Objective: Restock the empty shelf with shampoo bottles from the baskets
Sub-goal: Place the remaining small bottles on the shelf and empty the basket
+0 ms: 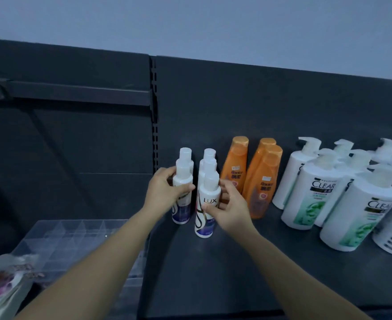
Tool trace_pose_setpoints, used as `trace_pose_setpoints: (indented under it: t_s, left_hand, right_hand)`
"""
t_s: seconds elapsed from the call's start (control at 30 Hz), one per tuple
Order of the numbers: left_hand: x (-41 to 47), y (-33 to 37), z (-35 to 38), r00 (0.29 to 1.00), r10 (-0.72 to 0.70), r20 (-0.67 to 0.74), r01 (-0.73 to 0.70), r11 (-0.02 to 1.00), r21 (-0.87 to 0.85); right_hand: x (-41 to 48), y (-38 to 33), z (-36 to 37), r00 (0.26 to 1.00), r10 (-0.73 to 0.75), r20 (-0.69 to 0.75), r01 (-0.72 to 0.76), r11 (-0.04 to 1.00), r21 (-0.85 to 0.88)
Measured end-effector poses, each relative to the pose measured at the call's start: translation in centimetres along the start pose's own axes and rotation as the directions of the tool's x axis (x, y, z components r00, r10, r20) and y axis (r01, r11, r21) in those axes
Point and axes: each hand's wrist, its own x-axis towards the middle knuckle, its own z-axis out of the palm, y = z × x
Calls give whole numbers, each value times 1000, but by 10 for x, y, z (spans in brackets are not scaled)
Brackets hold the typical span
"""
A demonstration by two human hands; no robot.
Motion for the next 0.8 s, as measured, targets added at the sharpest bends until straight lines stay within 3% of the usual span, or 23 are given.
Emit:
trace_pose_setpoints:
  t_s: [0.23,0.43,0.8]
  left_hand:
    - [-5,-24,0,997,-9,78,7,1000,24]
    - [-11,-32,2,995,-82,63,74,991,107]
    - [-4,-32,9,999,-40,30,35,988,147]
  right_hand:
    - [4,16,6,998,-38,-47,34,997,-75]
    - [0,23,11,993,25,-112,-48,976,-212]
    - [4,25,15,994,59,-92,-80,968,-240]
